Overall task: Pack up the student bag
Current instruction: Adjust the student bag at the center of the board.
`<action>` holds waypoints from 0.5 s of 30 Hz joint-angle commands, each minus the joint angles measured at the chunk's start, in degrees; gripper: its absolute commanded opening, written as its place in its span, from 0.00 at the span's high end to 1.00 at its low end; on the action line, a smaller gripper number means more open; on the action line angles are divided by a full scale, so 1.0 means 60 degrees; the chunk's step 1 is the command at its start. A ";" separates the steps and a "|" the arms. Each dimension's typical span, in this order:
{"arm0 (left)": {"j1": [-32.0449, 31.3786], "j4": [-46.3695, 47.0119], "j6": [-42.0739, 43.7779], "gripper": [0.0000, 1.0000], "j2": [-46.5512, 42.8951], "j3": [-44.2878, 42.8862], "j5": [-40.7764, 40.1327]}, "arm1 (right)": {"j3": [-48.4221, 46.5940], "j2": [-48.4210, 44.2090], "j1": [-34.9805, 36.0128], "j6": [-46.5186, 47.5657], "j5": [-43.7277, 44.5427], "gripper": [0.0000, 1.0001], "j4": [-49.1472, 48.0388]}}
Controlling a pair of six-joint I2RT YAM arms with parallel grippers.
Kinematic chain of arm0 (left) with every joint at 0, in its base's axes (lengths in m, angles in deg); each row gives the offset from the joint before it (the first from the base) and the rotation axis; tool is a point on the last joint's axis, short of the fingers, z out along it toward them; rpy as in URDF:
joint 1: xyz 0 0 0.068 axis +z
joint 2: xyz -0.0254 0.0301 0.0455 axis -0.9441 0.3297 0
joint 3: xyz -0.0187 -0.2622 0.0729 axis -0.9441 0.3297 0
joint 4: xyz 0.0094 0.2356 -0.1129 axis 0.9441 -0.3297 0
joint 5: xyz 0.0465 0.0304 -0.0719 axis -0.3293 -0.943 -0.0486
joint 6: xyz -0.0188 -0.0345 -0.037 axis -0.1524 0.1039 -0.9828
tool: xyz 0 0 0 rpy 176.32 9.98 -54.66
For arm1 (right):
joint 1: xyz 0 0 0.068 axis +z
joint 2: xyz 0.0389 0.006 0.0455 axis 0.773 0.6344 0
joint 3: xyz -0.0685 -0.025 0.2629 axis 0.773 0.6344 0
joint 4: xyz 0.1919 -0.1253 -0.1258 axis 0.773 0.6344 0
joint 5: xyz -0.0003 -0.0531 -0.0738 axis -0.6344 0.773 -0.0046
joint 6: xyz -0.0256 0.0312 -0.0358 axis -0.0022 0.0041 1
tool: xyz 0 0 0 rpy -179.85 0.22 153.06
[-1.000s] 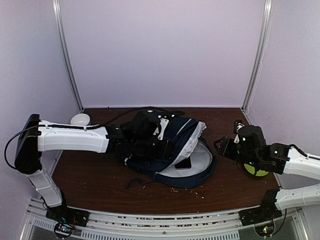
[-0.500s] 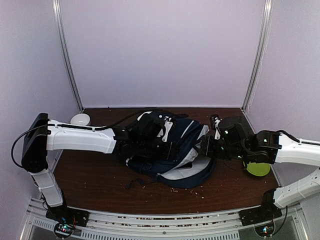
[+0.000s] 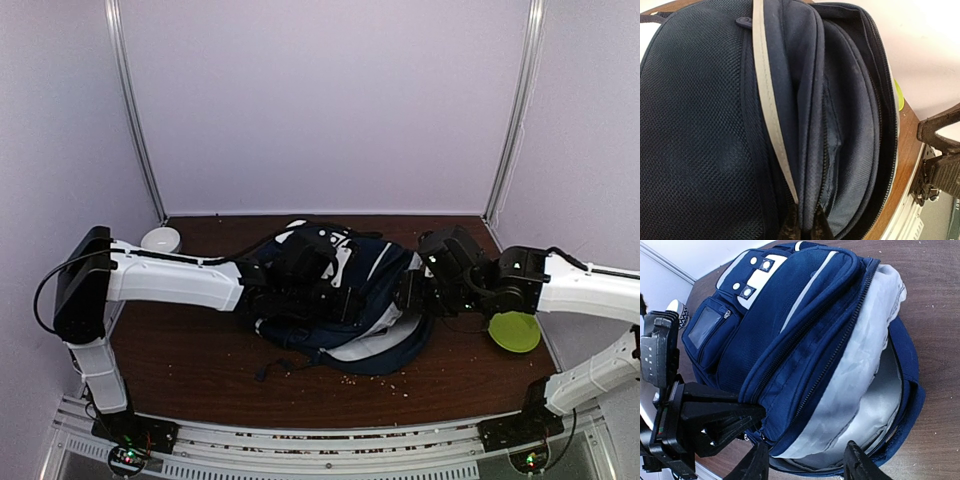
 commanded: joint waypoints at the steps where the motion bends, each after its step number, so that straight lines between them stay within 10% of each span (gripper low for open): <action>1: -0.0209 0.1108 0.0070 1.00 0.0298 -0.0662 -0.0231 | -0.0491 0.0499 -0.0151 0.0000 0.0217 0.49 0.0657; 15: -0.0264 0.1322 0.0148 1.00 0.0560 -0.0757 -0.0078 | 0.0740 0.0385 -0.0724 -0.0126 0.0080 0.56 0.0605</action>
